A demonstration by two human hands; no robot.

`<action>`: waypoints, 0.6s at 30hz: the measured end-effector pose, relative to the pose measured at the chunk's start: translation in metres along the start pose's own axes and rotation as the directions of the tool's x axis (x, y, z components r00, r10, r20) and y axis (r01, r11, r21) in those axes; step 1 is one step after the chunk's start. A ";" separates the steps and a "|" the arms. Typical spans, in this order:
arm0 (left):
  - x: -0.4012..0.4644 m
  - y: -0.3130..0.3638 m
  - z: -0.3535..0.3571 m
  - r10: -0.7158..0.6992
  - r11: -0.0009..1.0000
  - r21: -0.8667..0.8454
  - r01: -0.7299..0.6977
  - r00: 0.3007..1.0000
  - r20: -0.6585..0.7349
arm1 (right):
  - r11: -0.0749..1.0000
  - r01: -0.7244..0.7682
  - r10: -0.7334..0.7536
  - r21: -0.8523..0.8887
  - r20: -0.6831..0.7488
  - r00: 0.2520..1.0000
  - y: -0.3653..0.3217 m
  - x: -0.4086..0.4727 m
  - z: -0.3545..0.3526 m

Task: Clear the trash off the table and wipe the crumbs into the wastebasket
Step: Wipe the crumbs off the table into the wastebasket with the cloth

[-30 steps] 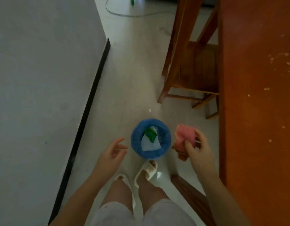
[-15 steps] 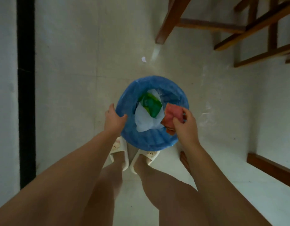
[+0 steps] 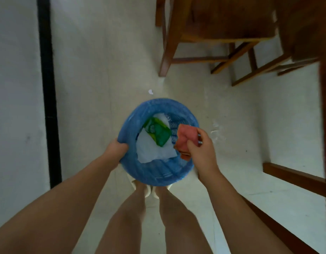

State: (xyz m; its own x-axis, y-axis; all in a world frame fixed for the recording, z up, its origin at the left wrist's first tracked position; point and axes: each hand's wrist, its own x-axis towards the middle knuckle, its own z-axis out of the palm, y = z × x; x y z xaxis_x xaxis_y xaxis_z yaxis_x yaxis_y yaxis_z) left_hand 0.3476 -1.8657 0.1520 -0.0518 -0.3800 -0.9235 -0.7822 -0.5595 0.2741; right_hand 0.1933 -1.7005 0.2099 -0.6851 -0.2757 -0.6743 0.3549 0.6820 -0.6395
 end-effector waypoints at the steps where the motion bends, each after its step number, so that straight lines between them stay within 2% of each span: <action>1: -0.026 0.008 -0.008 0.013 1.000 0.020 -0.013 1.000 -0.006 | 0.999 0.024 -0.024 0.025 -0.008 1.000 -0.021 -0.019 -0.011; 4: -0.103 0.035 -0.024 0.055 0.994 0.091 -0.053 0.998 -0.019 | 0.992 0.093 -0.093 0.084 -0.005 0.996 -0.080 -0.076 -0.050; 6: -0.147 0.053 -0.031 0.083 0.988 0.130 -0.080 0.996 -0.016 | 0.981 0.172 -0.167 0.090 -0.056 0.984 -0.112 -0.108 -0.076; 9: -0.185 0.071 -0.030 0.109 0.983 0.143 -0.113 0.994 0.031 | 0.958 0.280 -0.270 0.055 -0.151 0.951 -0.132 -0.143 -0.118; 11: -0.207 0.080 -0.016 0.155 0.984 0.088 -0.158 0.987 0.041 | 0.948 0.316 -0.301 0.039 -0.219 0.928 -0.129 -0.162 -0.150; 13: -0.224 0.086 0.000 0.188 0.982 -0.024 -0.188 0.982 0.005 | 0.946 0.315 -0.279 0.078 -0.298 0.913 -0.119 -0.180 -0.184; 16: -0.242 0.094 0.024 0.163 0.981 0.101 -0.168 0.985 0.051 | 0.927 0.316 -0.189 0.203 -0.473 0.860 -0.088 -0.203 -0.244; 18: -0.245 0.096 0.040 0.160 0.980 0.120 -0.162 0.987 0.023 | 0.948 0.265 -0.106 0.178 -0.606 0.788 -0.058 -0.213 -0.291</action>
State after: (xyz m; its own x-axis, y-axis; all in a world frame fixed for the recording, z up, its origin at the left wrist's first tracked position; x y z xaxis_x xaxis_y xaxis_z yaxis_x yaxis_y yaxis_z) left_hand 0.2600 -1.7965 0.3940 -0.1908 -0.4476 -0.8737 -0.8322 -0.3983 0.3858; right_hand 0.1336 -1.4845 0.4979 -0.9633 0.1205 -0.2397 0.2683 0.4527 -0.8504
